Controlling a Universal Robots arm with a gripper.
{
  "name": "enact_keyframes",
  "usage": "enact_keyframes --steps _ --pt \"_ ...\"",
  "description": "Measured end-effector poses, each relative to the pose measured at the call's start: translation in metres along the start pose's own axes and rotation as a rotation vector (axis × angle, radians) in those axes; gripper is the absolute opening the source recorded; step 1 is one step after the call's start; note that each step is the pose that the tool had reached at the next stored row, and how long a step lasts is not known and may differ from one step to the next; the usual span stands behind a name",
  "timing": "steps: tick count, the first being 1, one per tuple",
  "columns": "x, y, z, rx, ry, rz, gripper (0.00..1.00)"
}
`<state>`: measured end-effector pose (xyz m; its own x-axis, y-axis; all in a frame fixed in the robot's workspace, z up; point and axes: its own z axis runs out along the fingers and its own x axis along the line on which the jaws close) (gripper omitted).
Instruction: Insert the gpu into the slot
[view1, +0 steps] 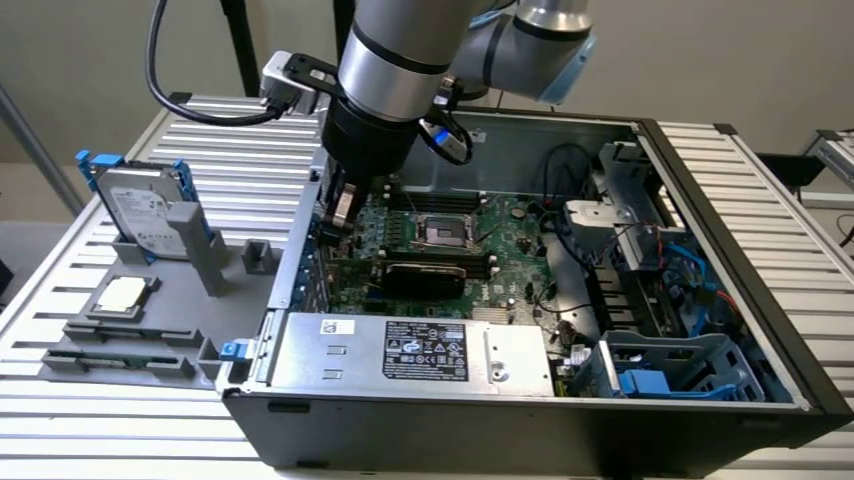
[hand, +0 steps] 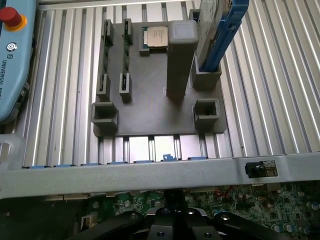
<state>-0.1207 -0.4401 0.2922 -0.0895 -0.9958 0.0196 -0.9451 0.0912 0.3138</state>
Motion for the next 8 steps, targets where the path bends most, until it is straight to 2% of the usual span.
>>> enact_keyframes --steps 4,8 --pt "-0.0001 0.0002 -0.0006 0.0008 -0.0009 0.001 0.11" --pt "-0.0002 -0.0004 -0.0059 0.0016 -0.0002 0.001 0.11"
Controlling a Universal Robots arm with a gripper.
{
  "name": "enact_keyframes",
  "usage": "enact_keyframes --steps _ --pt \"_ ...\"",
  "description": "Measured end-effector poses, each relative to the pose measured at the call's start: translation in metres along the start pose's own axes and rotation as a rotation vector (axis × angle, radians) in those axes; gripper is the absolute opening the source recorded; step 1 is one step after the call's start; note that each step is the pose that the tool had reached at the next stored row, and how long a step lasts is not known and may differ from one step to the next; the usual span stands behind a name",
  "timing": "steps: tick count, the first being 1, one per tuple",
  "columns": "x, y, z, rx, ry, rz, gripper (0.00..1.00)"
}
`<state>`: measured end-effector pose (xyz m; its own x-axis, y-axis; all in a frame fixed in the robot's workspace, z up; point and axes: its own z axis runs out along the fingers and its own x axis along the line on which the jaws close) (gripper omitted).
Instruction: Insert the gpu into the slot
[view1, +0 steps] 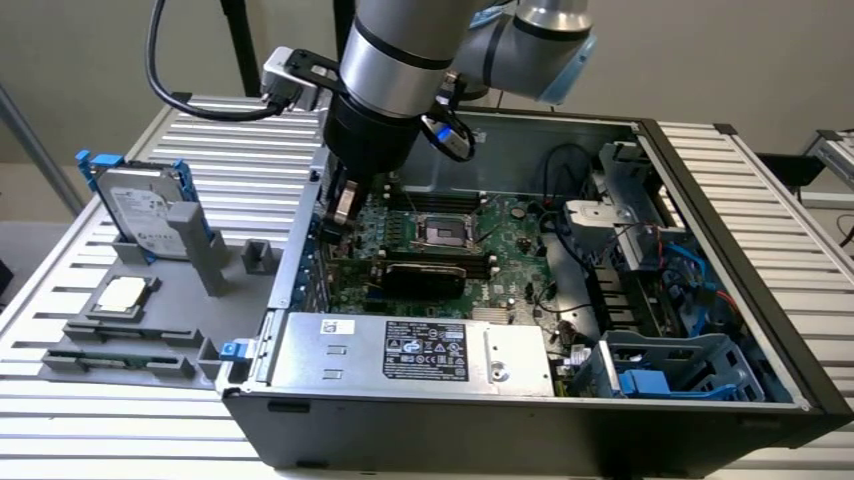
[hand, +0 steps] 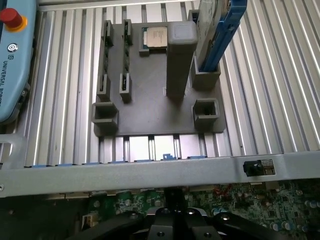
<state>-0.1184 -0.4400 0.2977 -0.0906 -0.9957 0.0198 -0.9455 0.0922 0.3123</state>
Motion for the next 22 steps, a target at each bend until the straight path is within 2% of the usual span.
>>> enact_keyframes --steps 2,3,4,5,13,15,17,19,20,22 --pt "0.000 -0.0003 -0.0014 0.0052 -0.0003 0.000 0.11" --pt "0.000 -0.0006 -0.0015 0.0127 -0.0012 0.000 0.11" --pt "0.000 -0.0008 -0.0016 0.0249 -0.0023 0.000 0.11" --pt "0.000 -0.0009 -0.0016 0.0412 -0.0036 0.000 0.11" --pt "0.000 -0.0038 -0.0026 0.1830 -0.0164 -0.003 0.11" --pt "0.000 -0.0064 -0.0034 0.2113 -0.0191 -0.004 0.11" --pt "-0.001 -0.0094 -0.0045 0.2362 -0.0211 -0.004 0.11" --pt "-0.001 -0.0130 -0.0055 0.2563 -0.0231 -0.005 0.11" --pt "-0.001 -0.0149 -0.0061 0.2642 -0.0238 -0.005 0.11" --pt "-0.001 -0.0193 -0.0077 0.2754 -0.0245 -0.006 0.11"
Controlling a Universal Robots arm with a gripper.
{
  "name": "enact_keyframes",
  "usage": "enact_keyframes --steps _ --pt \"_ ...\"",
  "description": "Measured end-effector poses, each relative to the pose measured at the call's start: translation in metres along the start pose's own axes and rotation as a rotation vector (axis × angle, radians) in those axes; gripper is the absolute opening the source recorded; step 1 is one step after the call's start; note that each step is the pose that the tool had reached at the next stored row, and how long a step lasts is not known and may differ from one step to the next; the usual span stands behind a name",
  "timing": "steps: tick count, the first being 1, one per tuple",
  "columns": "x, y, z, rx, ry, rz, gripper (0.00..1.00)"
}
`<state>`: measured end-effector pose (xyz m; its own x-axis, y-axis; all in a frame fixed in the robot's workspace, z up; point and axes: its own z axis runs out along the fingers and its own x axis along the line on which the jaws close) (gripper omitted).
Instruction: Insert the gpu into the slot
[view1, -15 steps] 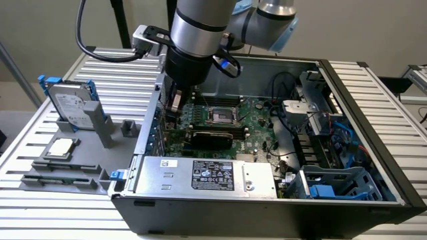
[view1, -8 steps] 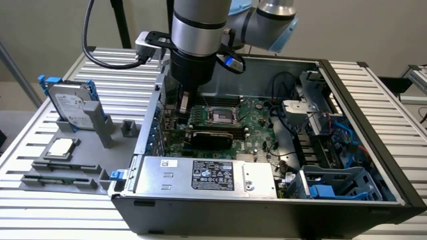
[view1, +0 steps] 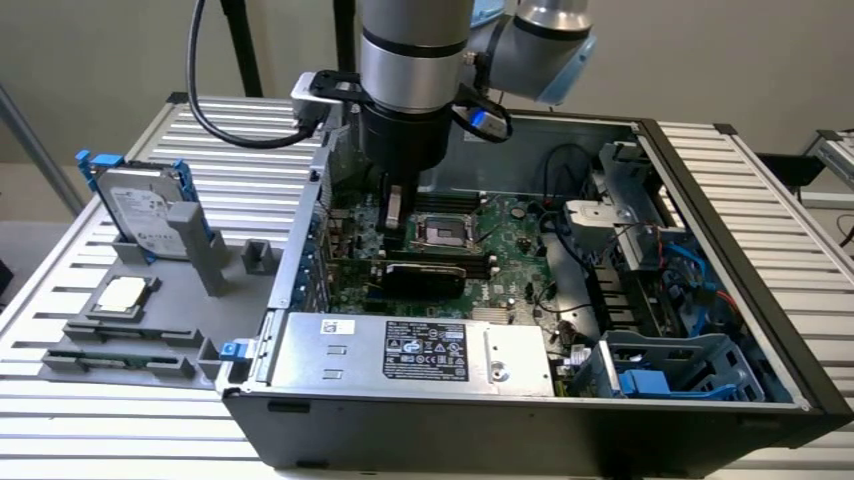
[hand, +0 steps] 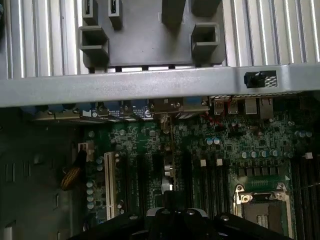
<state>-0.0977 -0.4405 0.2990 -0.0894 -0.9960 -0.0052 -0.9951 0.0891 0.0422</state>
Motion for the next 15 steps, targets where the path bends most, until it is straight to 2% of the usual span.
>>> enact_keyframes --steps 3,5,7,15 --pt "-0.001 -0.0083 -0.0003 0.0103 -0.0010 -0.001 0.11" --pt "-0.001 -0.0147 -0.0006 0.0134 -0.0016 -0.001 0.11" --pt "-0.001 -0.0176 -0.0007 0.0133 -0.0022 -0.002 0.11" --pt "-0.001 -0.0177 -0.0007 0.0130 -0.0024 -0.002 0.11"
